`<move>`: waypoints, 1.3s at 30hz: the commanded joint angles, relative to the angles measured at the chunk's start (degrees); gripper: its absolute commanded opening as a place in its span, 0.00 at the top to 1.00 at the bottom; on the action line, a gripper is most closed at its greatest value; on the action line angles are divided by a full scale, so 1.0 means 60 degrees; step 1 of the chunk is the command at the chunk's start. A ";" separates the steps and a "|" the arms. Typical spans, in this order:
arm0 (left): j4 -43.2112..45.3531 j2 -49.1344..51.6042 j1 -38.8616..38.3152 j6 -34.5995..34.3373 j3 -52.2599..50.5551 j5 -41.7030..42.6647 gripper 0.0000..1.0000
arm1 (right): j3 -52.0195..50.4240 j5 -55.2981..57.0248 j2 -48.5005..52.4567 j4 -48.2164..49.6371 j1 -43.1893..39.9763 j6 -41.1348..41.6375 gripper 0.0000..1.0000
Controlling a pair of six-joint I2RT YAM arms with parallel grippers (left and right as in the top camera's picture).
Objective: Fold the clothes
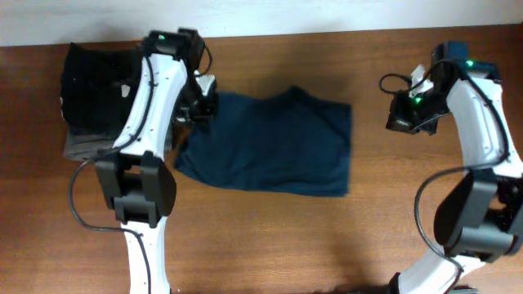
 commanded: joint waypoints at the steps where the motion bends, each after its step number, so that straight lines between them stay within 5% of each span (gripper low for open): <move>1: -0.0124 -0.0368 -0.0299 0.0306 0.1042 -0.1333 1.00 | 0.0084 0.0095 -0.0131 -0.0040 0.0040 -0.0051 0.92; 9: 0.1457 -0.0364 -0.1519 -0.1891 0.1213 -0.0554 0.99 | 0.0084 0.0095 -0.0131 0.0000 0.0040 -0.0051 0.92; 13: 0.2805 -0.0364 -0.2189 -0.3217 0.1177 -0.0557 0.90 | 0.0084 0.0095 -0.0131 0.0000 0.0040 -0.0051 0.93; 17: 0.3147 -0.0364 -0.2616 -0.3169 0.1177 -0.1107 1.00 | 0.0080 0.0095 -0.0131 -0.0007 0.0040 -0.0051 0.92; 28: -0.0138 -0.0368 -0.1770 -0.1861 0.1173 -0.1195 1.00 | 0.0080 0.0095 -0.0131 -0.0026 0.0040 -0.0055 0.92; 39: -0.0135 -0.2433 -0.0004 -0.0317 -0.0117 -0.1096 1.00 | 0.0080 0.0550 -0.0131 -0.0284 0.0040 -0.0044 0.92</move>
